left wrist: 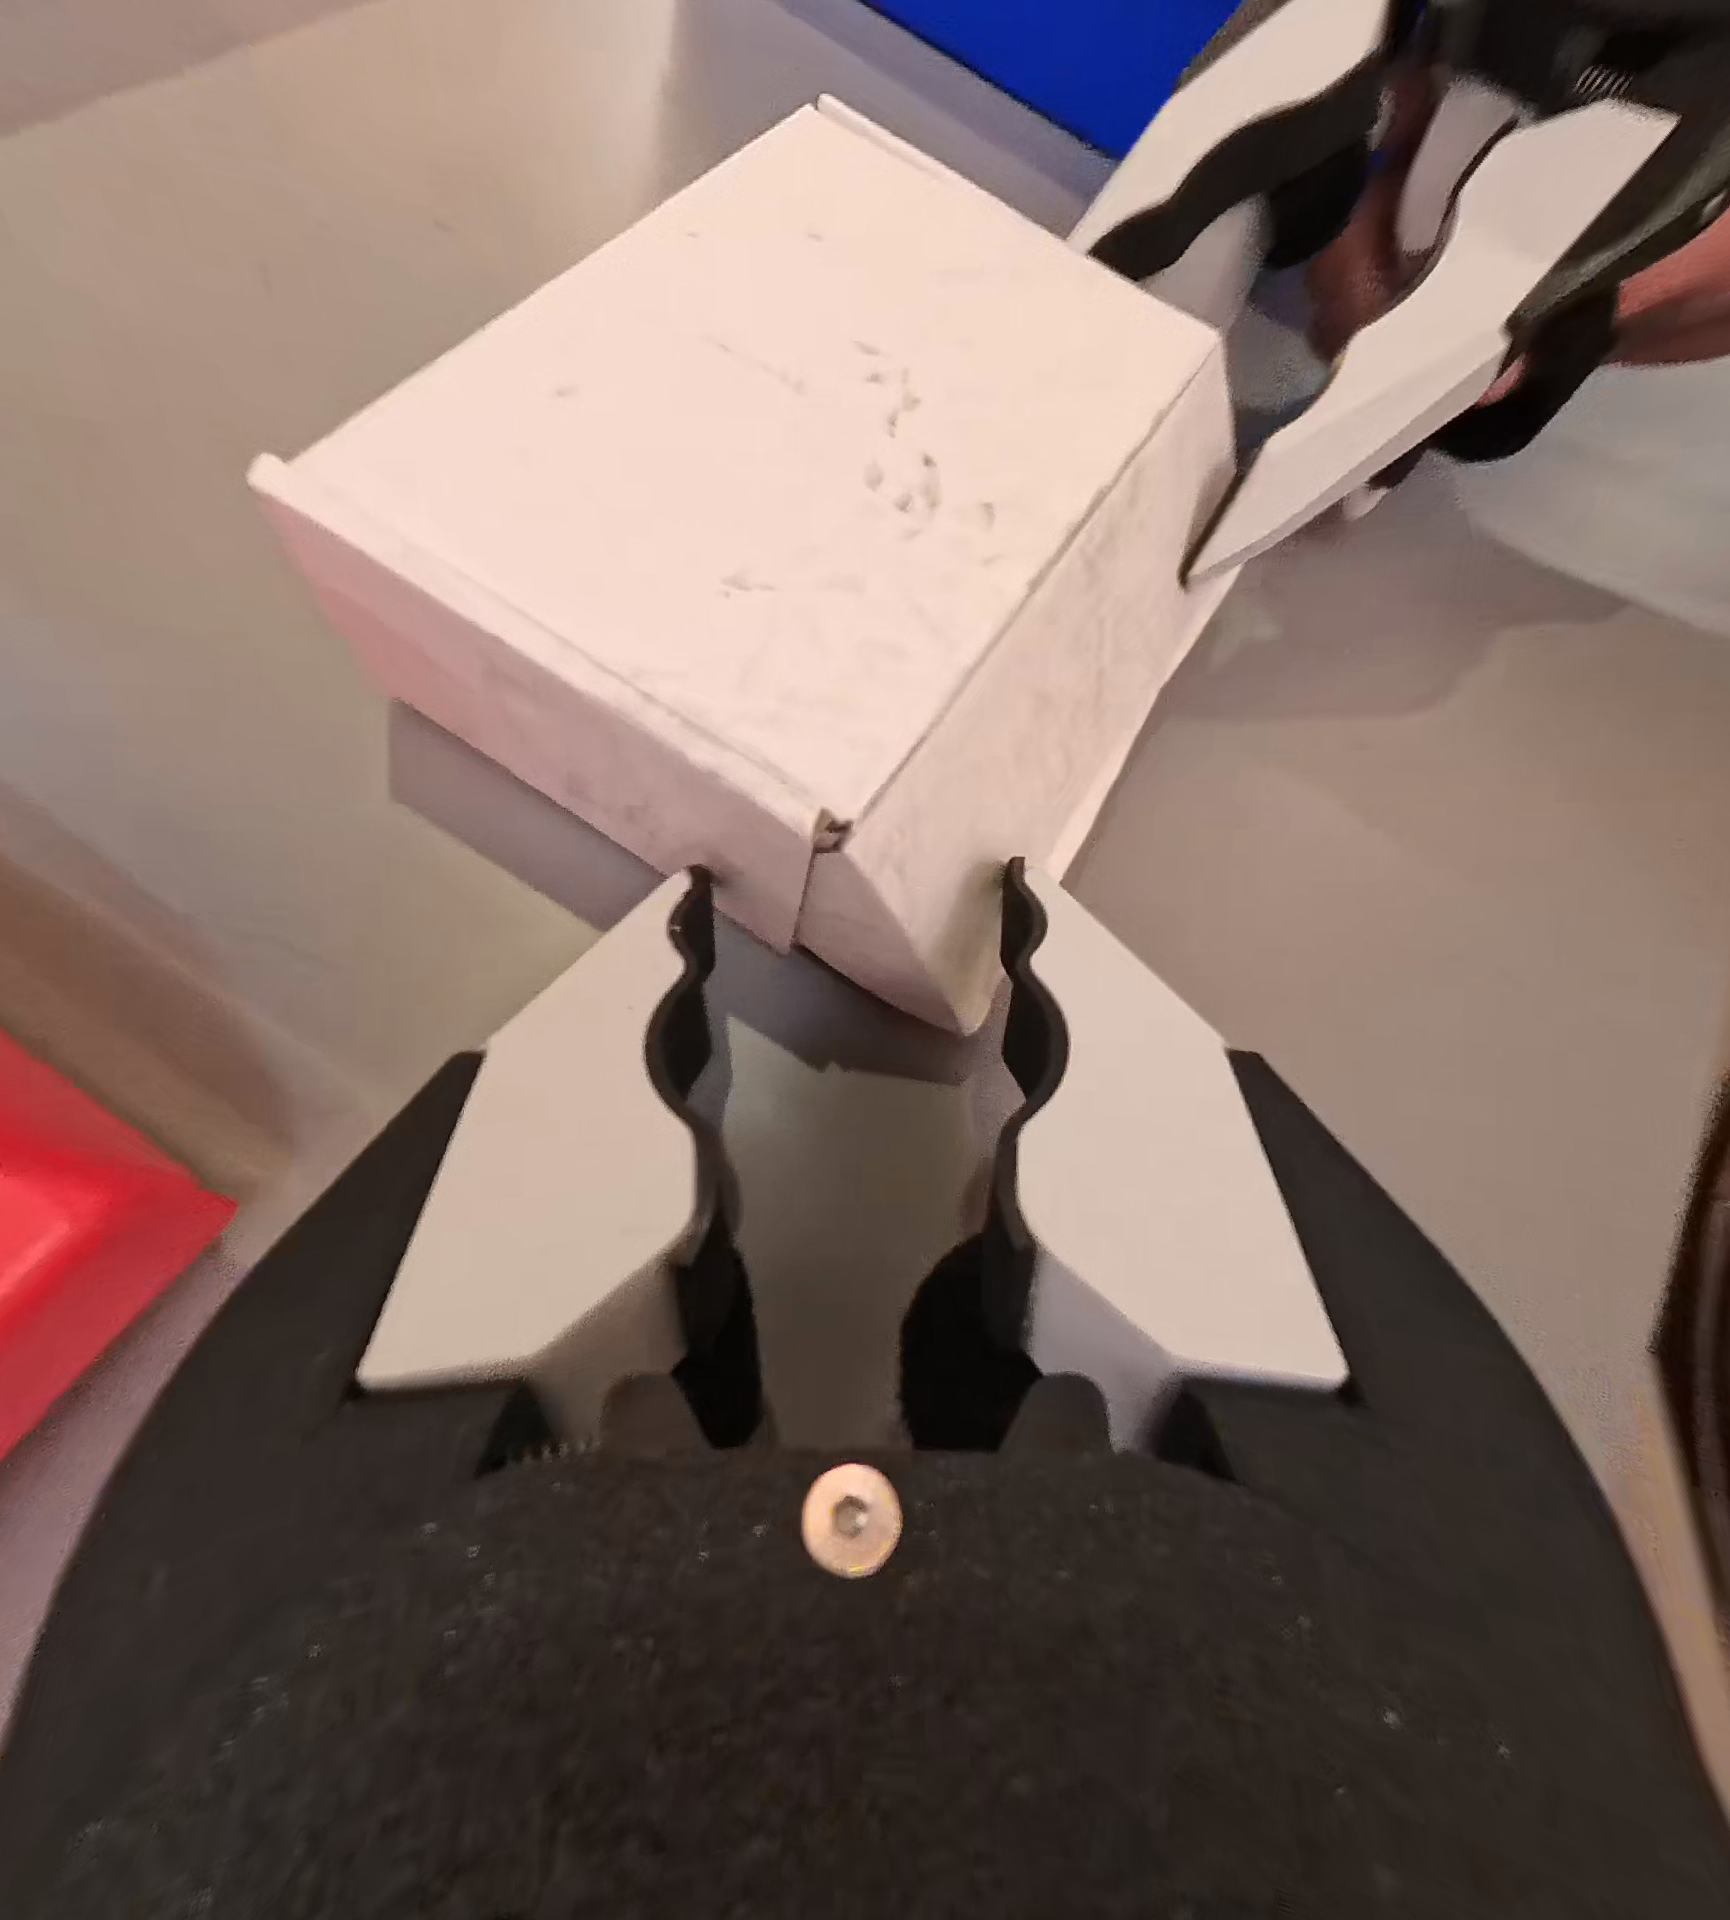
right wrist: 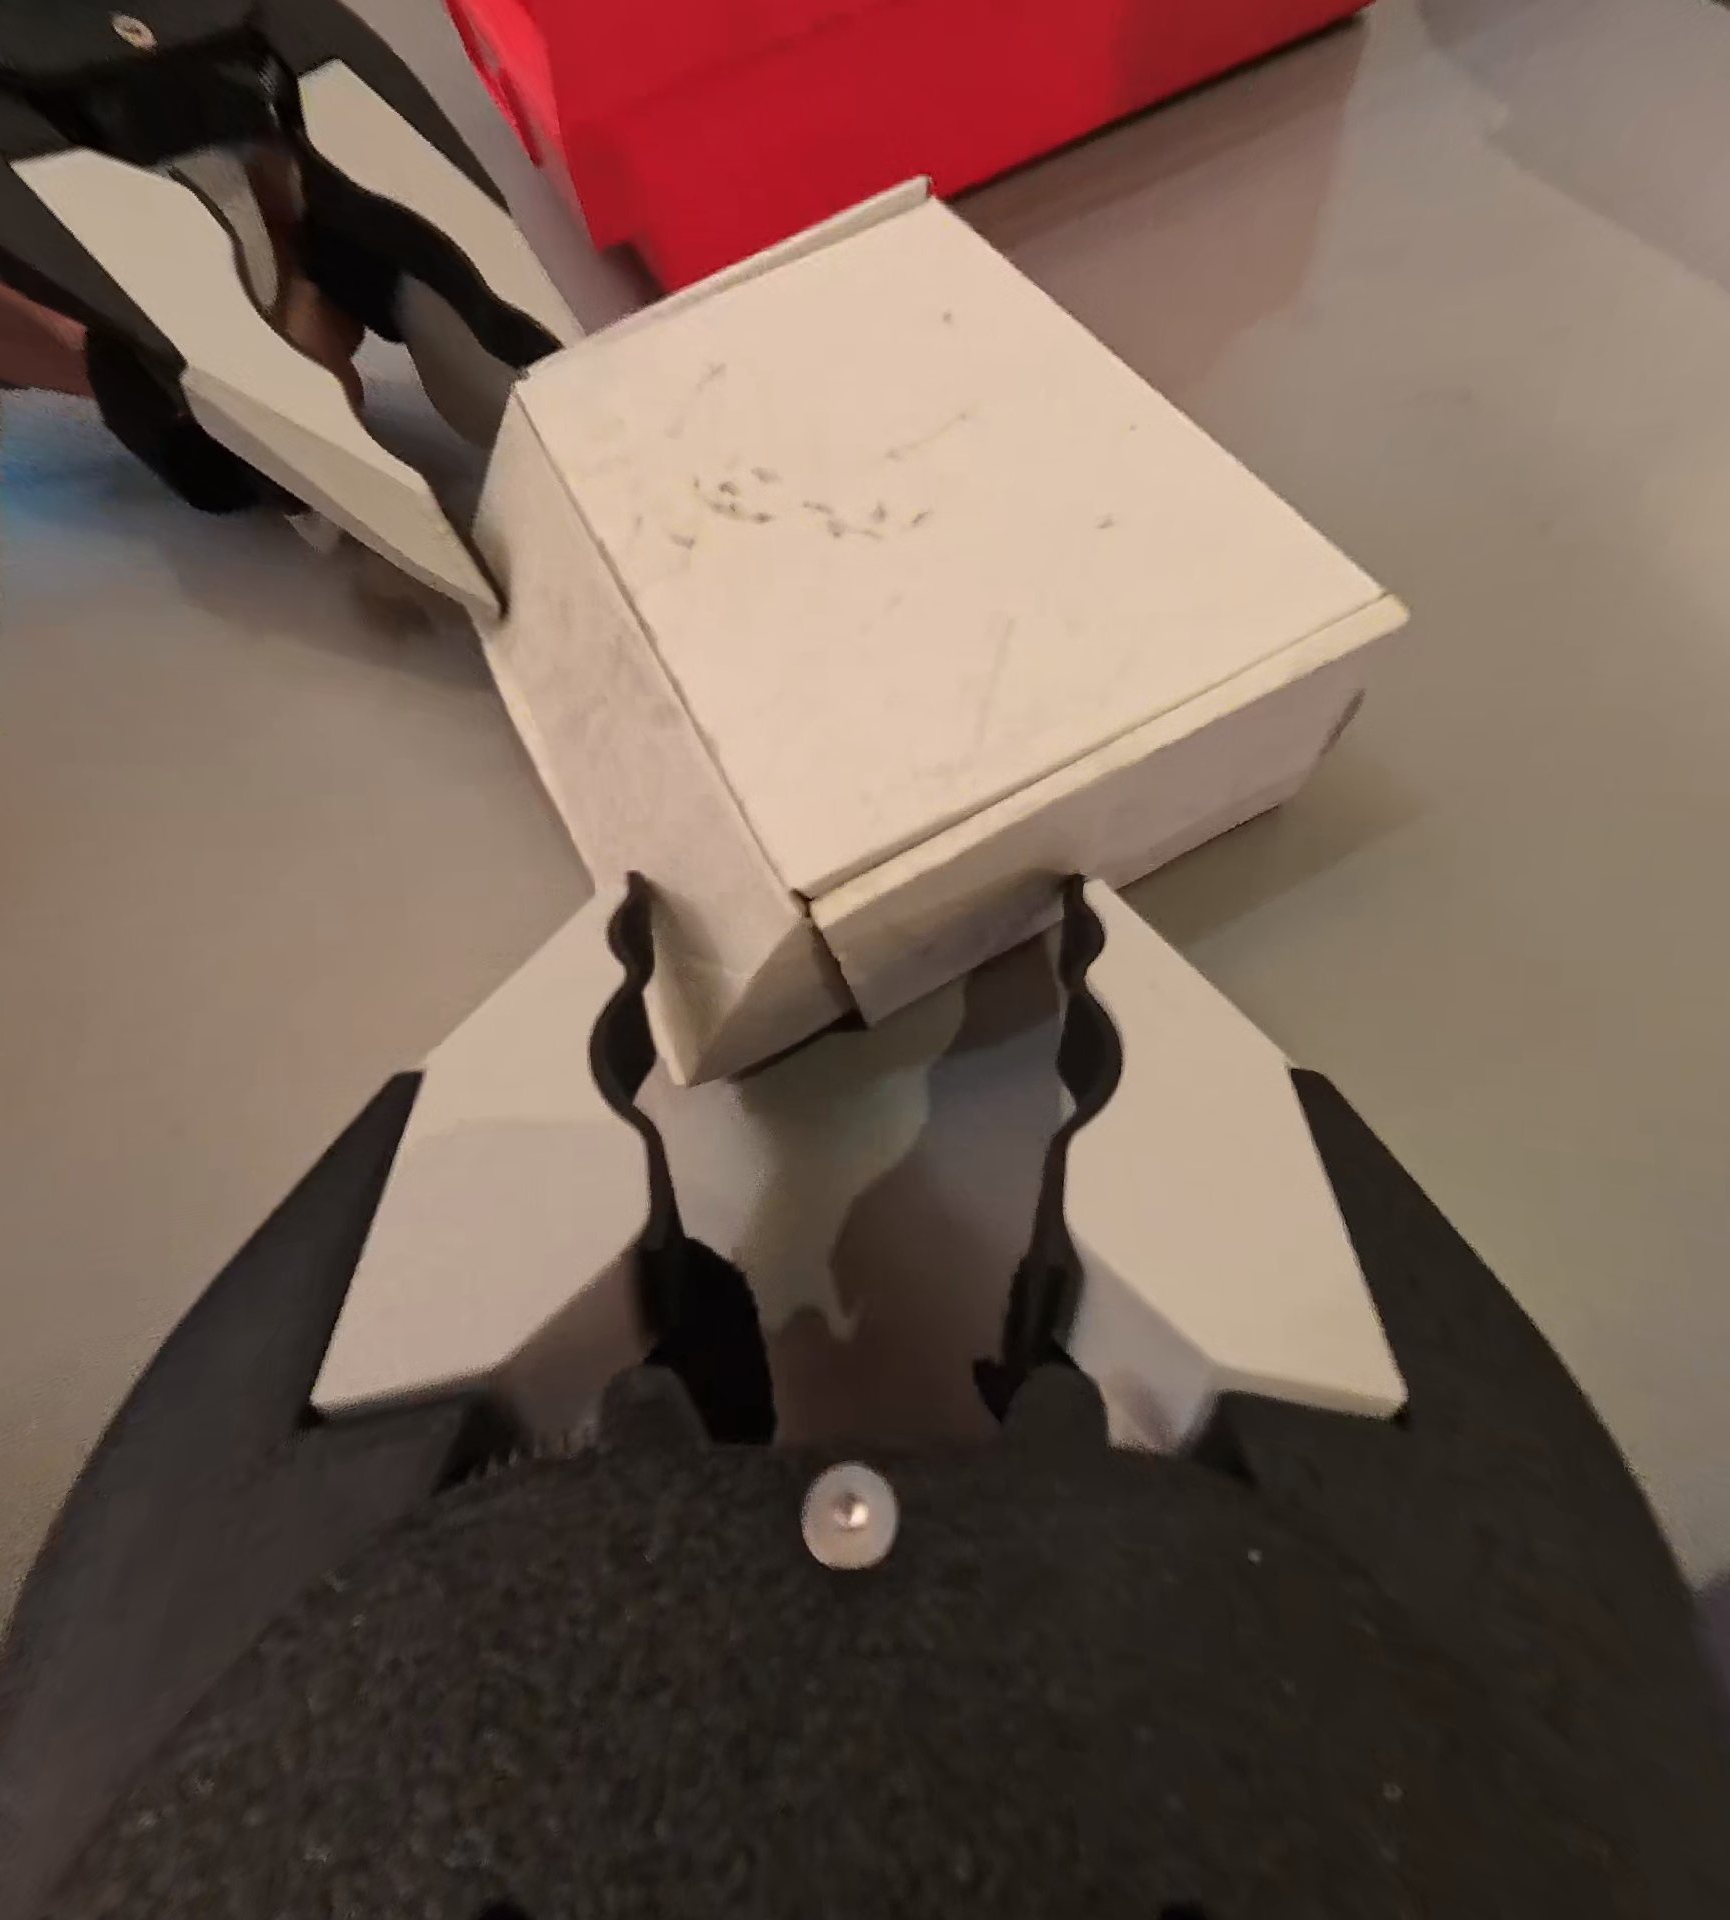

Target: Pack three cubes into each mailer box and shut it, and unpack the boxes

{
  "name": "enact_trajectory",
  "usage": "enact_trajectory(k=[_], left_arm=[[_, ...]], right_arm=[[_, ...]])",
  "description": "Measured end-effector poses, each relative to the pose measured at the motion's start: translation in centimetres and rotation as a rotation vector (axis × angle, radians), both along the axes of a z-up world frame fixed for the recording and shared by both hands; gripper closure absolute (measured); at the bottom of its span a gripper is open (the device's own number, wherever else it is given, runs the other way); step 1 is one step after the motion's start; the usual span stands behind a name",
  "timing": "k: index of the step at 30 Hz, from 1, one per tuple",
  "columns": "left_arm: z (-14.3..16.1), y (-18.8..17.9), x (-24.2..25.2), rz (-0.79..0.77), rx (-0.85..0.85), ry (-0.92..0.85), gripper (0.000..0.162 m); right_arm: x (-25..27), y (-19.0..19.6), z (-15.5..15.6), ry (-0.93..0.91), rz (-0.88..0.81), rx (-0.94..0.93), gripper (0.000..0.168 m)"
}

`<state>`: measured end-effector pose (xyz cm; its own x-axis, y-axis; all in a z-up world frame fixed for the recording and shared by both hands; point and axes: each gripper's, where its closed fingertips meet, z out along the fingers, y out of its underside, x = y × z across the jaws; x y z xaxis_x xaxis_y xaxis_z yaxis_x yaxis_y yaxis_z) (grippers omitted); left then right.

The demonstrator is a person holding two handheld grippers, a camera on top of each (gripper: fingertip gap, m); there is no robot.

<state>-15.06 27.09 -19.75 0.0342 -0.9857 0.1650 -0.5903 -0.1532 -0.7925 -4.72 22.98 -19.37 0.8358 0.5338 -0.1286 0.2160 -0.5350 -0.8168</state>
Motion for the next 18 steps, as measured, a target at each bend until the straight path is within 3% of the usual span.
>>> enact_trajectory(k=[4,11,18], left_arm=[[-0.4,0.8,0.2,0.011,0.186,0.038,0.115],[-0.5,0.3,-0.8,-0.101,0.164,0.031,0.113],[-0.7,0.4,-0.7,-0.173,0.283,0.013,0.123]], right_arm=[[0.5,0.4,-0.4,-0.133,-0.022,0.009,0.099],[-0.5,-1.1,-0.5,-0.083,0.083,-0.037,0.095],[0.4,-1.0,-1.0,-0.308,0.115,-0.01,0.11]])
